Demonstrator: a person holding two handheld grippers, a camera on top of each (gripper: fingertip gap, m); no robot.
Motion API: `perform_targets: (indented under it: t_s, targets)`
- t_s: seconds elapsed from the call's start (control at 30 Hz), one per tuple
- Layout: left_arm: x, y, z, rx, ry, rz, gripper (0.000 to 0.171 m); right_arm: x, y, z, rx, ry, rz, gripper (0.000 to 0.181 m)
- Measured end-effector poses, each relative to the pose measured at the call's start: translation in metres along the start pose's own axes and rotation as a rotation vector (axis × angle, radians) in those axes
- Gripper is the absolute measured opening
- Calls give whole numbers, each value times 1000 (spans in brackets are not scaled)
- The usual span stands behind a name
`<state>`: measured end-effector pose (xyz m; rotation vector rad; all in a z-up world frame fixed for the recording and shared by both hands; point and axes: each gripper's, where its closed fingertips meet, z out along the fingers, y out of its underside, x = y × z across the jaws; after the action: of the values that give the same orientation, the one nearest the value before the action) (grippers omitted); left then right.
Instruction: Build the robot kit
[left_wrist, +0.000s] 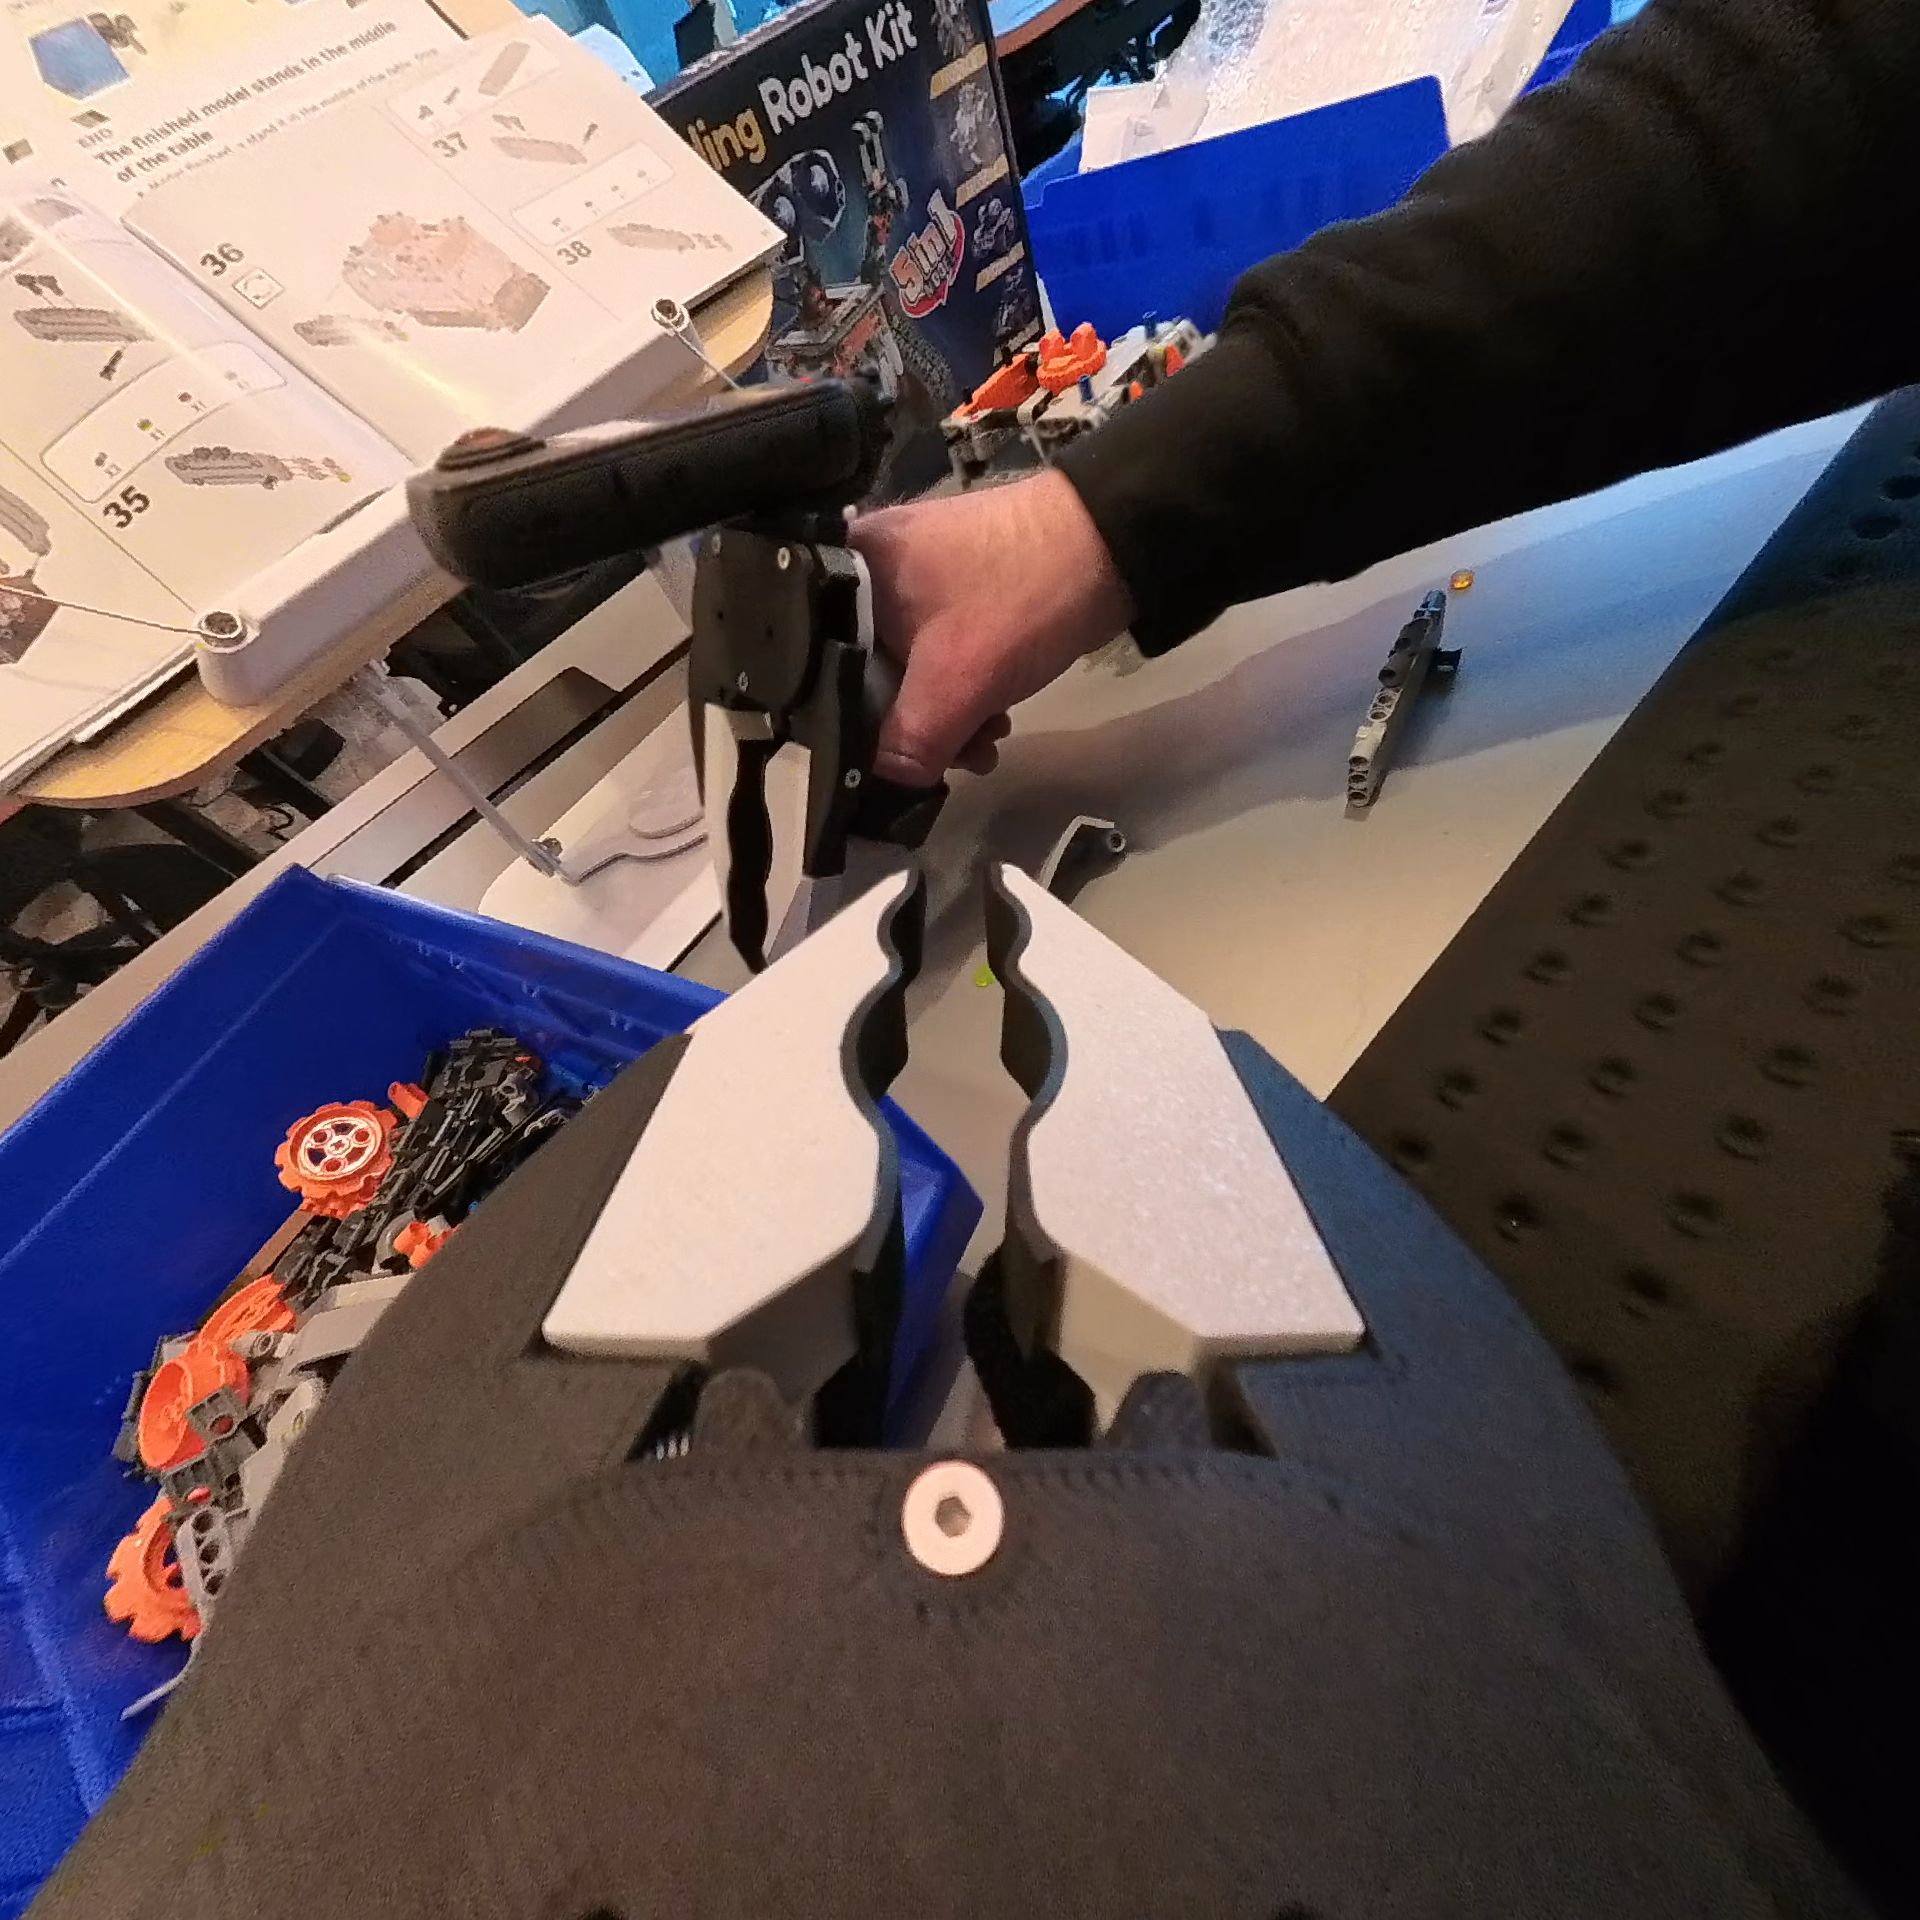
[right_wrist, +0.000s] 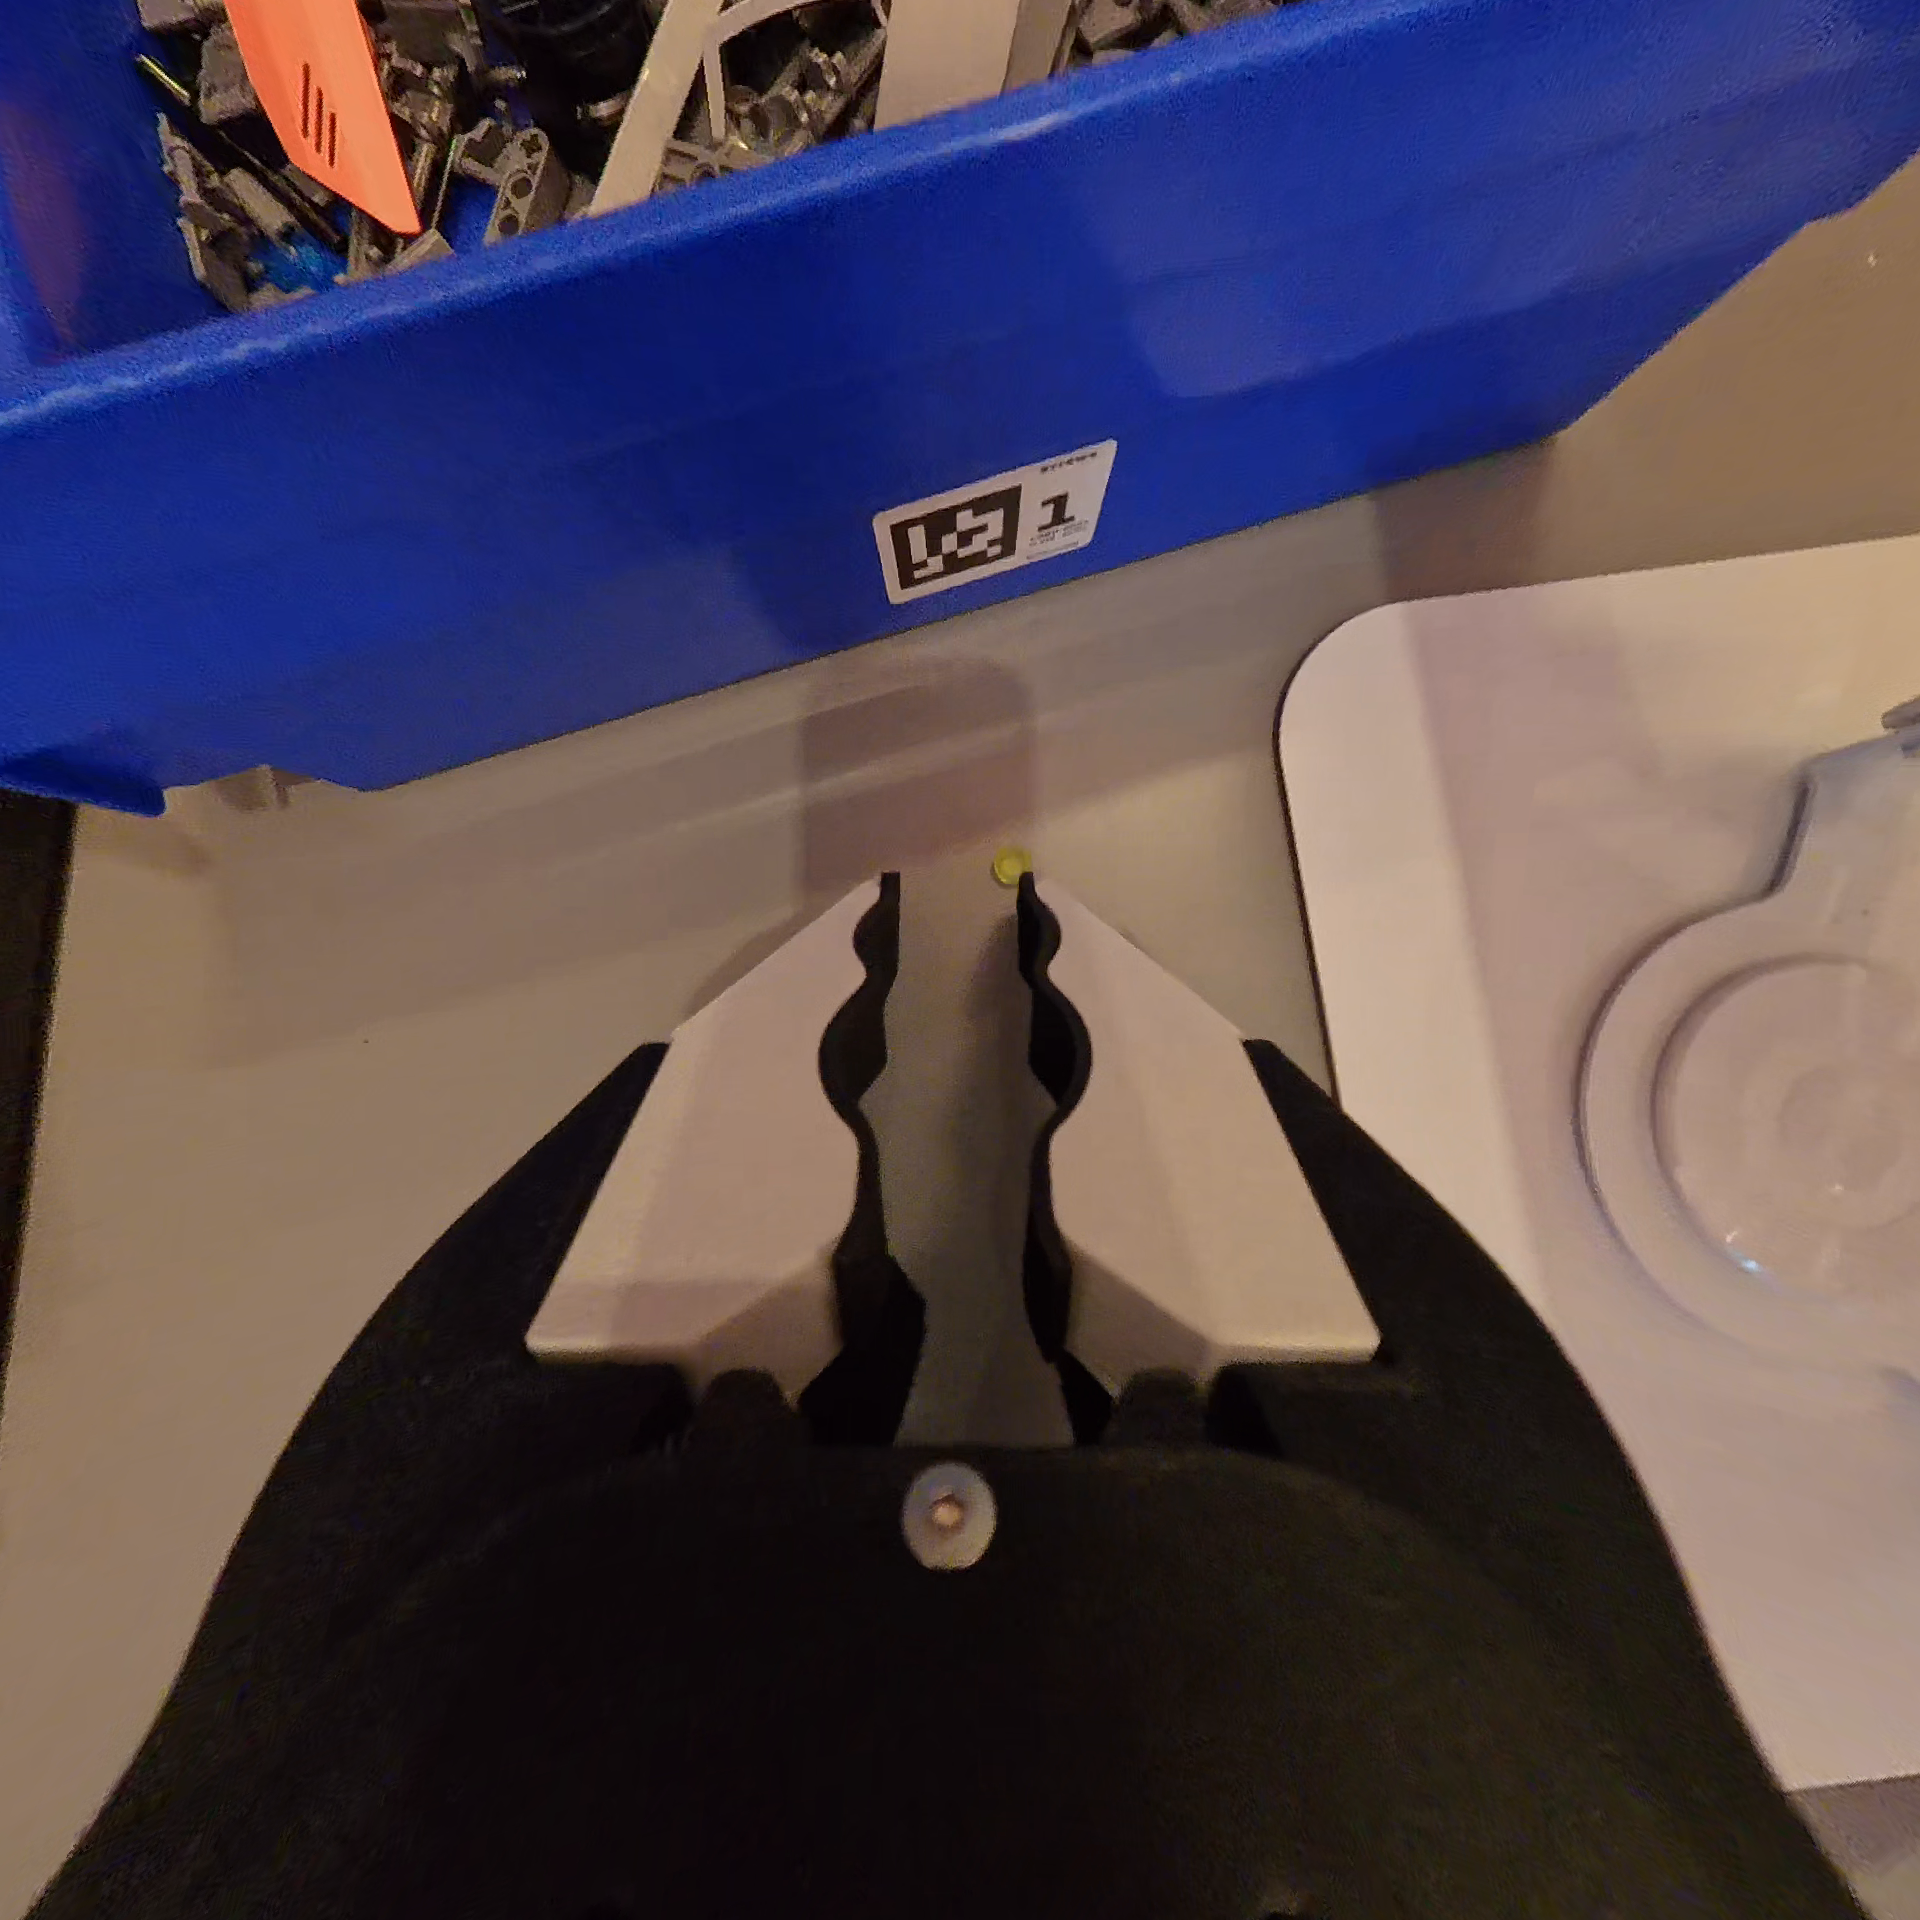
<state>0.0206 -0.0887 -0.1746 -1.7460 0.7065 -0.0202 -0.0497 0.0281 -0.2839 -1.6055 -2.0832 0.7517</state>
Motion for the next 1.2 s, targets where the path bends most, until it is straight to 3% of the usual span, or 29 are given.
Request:
perform_targets:
  t_s: [0.23,0.6,0.7,0.87,1.0,1.2]
  targets:
    - [2,-1,0,0,10,7,10,10,4,7,14,45,-6,17]
    - [1,0,0,3,1,-3,12,4,-3,4,45,-40,82,3]
    - [-5,-1,4,-6,-28,-29,17,-19,-14,-22,138,-139,161,3]
    - [1,-17,17,1,-23,12,19,-77,-31,-99,360,-474,321,4]
    - [8,-30,35,-8,-7,104,19,-107,-19,-146,457,-632,362,3]
    - [40,-51,60,13,98,240,16,-123,5,-174,519,-728,412,3]
